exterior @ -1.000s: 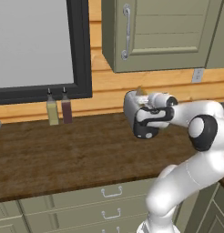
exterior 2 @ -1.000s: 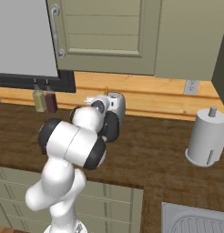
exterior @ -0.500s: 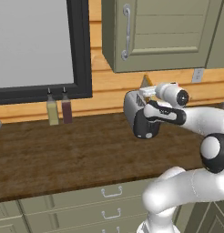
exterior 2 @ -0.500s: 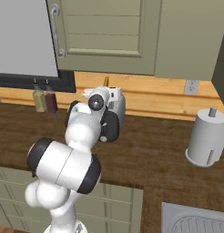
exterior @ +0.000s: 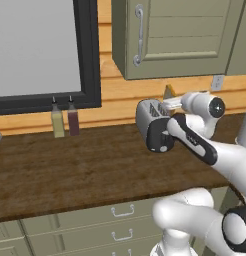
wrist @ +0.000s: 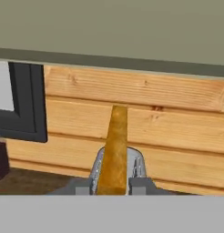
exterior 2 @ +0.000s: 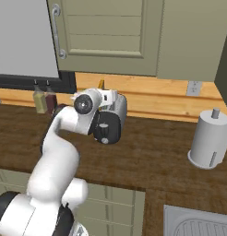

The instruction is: Start the toaster. Once the lever pops up, take the bread to the plate on the dining counter.

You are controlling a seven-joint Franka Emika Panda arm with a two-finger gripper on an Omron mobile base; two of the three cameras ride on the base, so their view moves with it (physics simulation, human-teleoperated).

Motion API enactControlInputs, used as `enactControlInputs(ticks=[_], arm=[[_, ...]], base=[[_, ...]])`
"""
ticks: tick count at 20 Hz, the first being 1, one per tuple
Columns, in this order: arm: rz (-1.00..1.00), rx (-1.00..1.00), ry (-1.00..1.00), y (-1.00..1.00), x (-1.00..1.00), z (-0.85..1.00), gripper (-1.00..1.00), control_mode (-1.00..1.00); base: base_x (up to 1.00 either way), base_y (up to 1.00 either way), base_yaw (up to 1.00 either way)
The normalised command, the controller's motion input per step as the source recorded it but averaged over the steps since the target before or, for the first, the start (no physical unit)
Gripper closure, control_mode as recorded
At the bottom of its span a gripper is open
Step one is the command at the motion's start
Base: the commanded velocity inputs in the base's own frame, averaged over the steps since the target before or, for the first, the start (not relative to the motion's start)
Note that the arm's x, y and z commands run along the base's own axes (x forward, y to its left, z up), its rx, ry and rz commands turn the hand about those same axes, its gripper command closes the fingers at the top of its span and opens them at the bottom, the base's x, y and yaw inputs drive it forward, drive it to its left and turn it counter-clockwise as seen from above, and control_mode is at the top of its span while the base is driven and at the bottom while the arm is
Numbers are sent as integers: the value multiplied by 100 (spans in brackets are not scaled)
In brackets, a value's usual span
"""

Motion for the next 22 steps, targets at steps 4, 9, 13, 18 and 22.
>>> enactControlInputs(ticks=[4,9,13,18,22], arm=[[-6,-1,30,0,-100,5,100,-100],[-7,0,26,0,-94,34,100,-100],[-7,0,13,0,-70,70,100,-100],[-6,0,11,0,-48,50,100,-100],[-1,0,7,0,-29,8,100,-100]], base=[[0,0,0],[0,0,0],[0,0,0],[0,0,0],[0,0,0]])
